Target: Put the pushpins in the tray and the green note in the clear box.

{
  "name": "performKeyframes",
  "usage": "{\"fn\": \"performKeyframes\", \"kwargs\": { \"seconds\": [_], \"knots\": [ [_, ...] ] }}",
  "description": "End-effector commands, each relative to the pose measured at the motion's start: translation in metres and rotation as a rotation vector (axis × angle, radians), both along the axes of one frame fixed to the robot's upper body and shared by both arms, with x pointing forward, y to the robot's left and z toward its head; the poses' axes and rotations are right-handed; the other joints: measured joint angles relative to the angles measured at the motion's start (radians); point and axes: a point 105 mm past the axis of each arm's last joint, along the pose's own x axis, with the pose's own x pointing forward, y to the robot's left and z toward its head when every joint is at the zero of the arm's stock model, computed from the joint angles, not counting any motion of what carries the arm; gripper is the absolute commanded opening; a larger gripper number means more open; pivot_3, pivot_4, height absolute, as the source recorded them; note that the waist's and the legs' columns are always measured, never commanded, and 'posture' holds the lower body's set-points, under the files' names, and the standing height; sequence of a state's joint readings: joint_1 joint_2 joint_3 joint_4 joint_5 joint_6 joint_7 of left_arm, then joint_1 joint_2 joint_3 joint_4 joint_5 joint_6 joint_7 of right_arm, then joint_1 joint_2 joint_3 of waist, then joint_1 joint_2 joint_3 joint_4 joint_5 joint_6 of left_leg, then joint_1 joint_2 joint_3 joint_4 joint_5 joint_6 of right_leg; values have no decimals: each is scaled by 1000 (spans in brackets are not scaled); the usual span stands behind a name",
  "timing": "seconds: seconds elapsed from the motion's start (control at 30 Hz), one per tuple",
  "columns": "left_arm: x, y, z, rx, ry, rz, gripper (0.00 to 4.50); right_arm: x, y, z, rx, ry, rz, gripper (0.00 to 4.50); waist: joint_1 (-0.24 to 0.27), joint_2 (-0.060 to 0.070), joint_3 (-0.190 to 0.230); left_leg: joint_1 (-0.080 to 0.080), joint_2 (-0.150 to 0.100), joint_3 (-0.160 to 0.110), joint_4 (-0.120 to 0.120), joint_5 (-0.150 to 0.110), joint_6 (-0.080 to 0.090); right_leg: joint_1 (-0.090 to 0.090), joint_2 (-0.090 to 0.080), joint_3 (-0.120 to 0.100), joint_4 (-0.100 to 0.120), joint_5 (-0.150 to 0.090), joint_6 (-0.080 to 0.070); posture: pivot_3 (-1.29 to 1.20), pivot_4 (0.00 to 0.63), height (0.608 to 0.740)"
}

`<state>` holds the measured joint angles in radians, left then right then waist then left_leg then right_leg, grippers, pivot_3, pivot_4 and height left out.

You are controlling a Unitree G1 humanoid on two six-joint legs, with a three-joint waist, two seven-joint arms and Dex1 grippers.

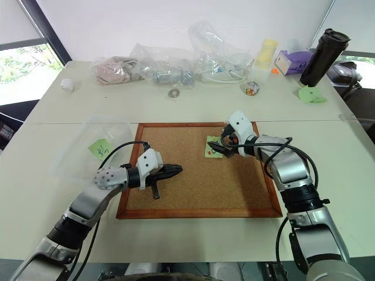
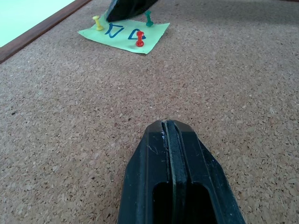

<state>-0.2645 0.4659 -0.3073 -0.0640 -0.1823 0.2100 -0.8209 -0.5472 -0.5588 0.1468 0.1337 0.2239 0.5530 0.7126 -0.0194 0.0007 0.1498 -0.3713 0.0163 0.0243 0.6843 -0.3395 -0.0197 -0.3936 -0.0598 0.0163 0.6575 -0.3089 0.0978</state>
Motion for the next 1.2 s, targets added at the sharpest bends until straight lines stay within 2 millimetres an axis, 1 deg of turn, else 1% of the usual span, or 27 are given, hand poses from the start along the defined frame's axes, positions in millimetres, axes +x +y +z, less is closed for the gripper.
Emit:
{"fn": "performKeyframes", "kwargs": {
  "seconds": [0.03, 0.1, 0.17, 0.2, 0.27, 0.3, 0.33, 0.4, 0.43, 0.47, 0.53, 0.67, 0.8, 0.87, 1.0, 1.2],
  "knots": [
    [-1, 14, -22, 64, 74, 69, 153, 5, 3, 5, 1, -27, 12, 4500, -1, 0, 0, 0, 0, 0, 0, 0, 0, 0, 0, 0, 0, 0, 0, 0, 150, 740],
    [-2, 14, -21, 58, 77, 76, 153, 7, 4, 3, 11, -21, 11, 4500, -3, 0, 0, 0, 0, 0, 0, 0, 0, 0, 0, 0, 0, 0, 0, 0, 150, 740],
    [-4, 15, -21, 54, 80, 81, 0, 9, 6, 1, 23, -17, 8, 3961, -5, 0, 0, 0, 0, 0, 0, 0, 0, 0, 0, 0, 1, 0, 0, 0, 150, 740],
    [-5, 15, -21, 54, 81, 83, 0, 10, 6, 1, 27, -16, 5, 3710, -6, 0, 0, 1, 0, 0, 0, 0, 0, -1, 0, 0, 2, 0, 0, 0, 150, 740],
    [-6, 15, -21, 53, 84, 88, 0, 12, 8, 1, 32, -15, 4, 2614, -9, 0, 0, 1, 0, 0, 0, 0, 0, -1, 0, 0, 3, 0, 0, 0, 150, 740],
    [-6, 15, -21, 53, 84, 92, 0, 12, 9, 1, 33, -17, 7, 2240, -11, 0, 0, 1, 0, 0, 0, 0, 0, -1, 0, 0, 4, 0, 0, 0, 150, 740],
    [-6, 15, -21, 52, 86, 95, 0, 13, 10, 1, 34, -18, 9, 1577, -12, 0, 0, 1, 0, 0, 0, 0, 0, -1, 0, 0, 4, 0, 0, 0, 150, 740],
    [-6, 15, -21, 48, 88, 102, 0, 13, 11, 1, 35, -18, 13, 689, -16, 0, 0, 1, 0, 0, 0, 0, 0, -1, -1, 0, 4, 0, 0, 0, 150, 740],
    [-6, 15, -20, 43, 91, 106, 0, 13, 12, 1, 33, -15, 15, 123, -17, 0, 0, 1, 0, 0, 0, 0, 0, -1, -1, 0, 4, 0, 0, 0, 150, 740],
    [-6, 15, -20, 39, 93, 111, 0, 13, 12, 0, 29, -13, 17, 52, -18, 0, 0, 1, 0, 0, 0, 0, 0, -1, -1, 0, 4, 0, 0, 0, 150, 740],
    [-6, 15, -21, 39, 96, 115, 0, 11, 14, 1, 20, -17, 42, 52, -21, 0, 0, 1, 0, 0, 0, 0, 0, -1, -1, 0, 4, 0, 0, 0, 150, 740],
    [-8, 16, -22, 39, 109, 113, 0, 10, 11, 10, 14, -43, 43, 52, -20, 0, 0, 1, 0, 0, 0, 0, 0, -2, -1, 0, 5, 0, 0, 0, 150, 740],
    [-16, 12, -31, 61, 156, 77, 0, 12, 3, 37, 36, -109, 17, 52, -20, 0, 0, 0, 0, 0, 0, 0, 0, -3, -1, 0, 5, 0, 0, 0, 150, 740],
    [-18, 10, -32, 61, 164, 68, 0, 11, 1, 47, 51, -130, 9, 52, -19, 0, 0, -1, 0, 0, 0, 0, 0, -4, -1, 0, 5, 0, 0, 0, 150, 740],
    [-20, 10, -34, 65, 178, 59, 0, 6, -3, 63, 76, -157, -5, 52, -20, 0, 0, -1, 0, 0, 0, 0, 1, -4, -2, 0, 5, 0, 0, 0, 150, 740],
    [-20, 9, -36, 67, 188, 50, 0, -9, -22, 83, 102, -187, -64, 52, -21, 0, 0, -1, 0, 0, -1, -1, 1, -3, -2, 0, 5, 0, 0, 0, 150, 740]
  ]
}}
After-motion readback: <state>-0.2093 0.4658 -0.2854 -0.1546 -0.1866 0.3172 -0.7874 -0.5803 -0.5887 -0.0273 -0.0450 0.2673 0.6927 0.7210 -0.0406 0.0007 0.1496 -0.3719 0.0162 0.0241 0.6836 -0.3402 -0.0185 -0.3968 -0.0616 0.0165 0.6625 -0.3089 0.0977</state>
